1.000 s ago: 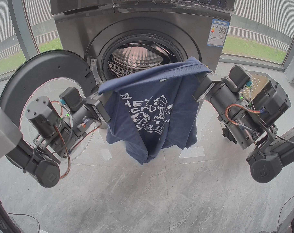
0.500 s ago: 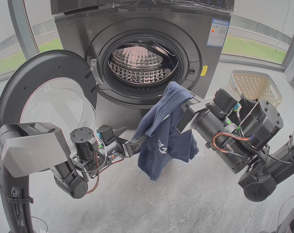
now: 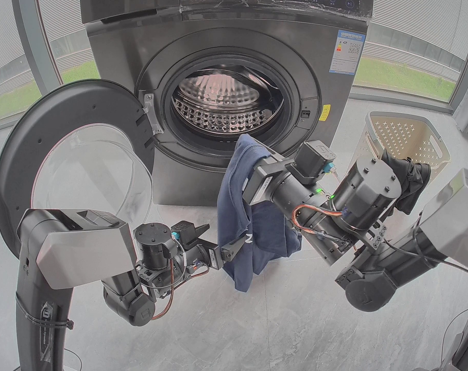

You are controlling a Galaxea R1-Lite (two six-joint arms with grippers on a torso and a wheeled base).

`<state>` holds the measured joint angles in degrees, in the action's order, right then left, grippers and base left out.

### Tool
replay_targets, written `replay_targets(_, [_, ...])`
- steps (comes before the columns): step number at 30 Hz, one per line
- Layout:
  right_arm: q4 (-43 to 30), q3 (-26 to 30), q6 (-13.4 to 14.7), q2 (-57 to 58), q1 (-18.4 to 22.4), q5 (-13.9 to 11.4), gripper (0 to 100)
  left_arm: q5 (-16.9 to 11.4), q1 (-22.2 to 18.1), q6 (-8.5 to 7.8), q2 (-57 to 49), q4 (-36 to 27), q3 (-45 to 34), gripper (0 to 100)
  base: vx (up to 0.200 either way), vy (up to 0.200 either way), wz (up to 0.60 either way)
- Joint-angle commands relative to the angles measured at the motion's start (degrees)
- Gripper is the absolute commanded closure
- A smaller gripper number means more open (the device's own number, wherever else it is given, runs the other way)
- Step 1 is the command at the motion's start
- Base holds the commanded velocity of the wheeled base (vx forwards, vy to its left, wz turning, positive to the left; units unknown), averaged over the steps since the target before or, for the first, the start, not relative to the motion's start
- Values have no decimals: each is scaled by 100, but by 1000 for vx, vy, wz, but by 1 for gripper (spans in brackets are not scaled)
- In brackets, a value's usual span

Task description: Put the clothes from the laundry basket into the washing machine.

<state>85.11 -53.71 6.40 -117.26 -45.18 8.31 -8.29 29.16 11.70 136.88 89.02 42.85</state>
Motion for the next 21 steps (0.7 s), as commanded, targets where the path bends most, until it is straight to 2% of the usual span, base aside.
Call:
replay_targets(1, [-12, -219, -7, -359, 27, 12, 100, 73, 46, -1, 76, 28, 4, 0, 0, 0, 0])
replay_targets(5, [-4, -219, -7, -368, 44, 91, 100, 179, 55, -1, 58, 37, 30, 0, 0, 0, 0])
replay_targets(9, [-4, -289, -7, -447, 97, 91, 100, 319, 151, -133, -12, 54, 4, 0, 0, 0, 0])
replay_targets(12, [-4, -412, -7, -543, 106, 100, 100, 381, 257, -142, -144, 63, -57, 0, 0, 0, 0])
replay_targets(21, [-12, -535, 2, -561, 106, 109, 100, 381, 468, -212, -38, 54, 74, 0, 0, 0, 0])
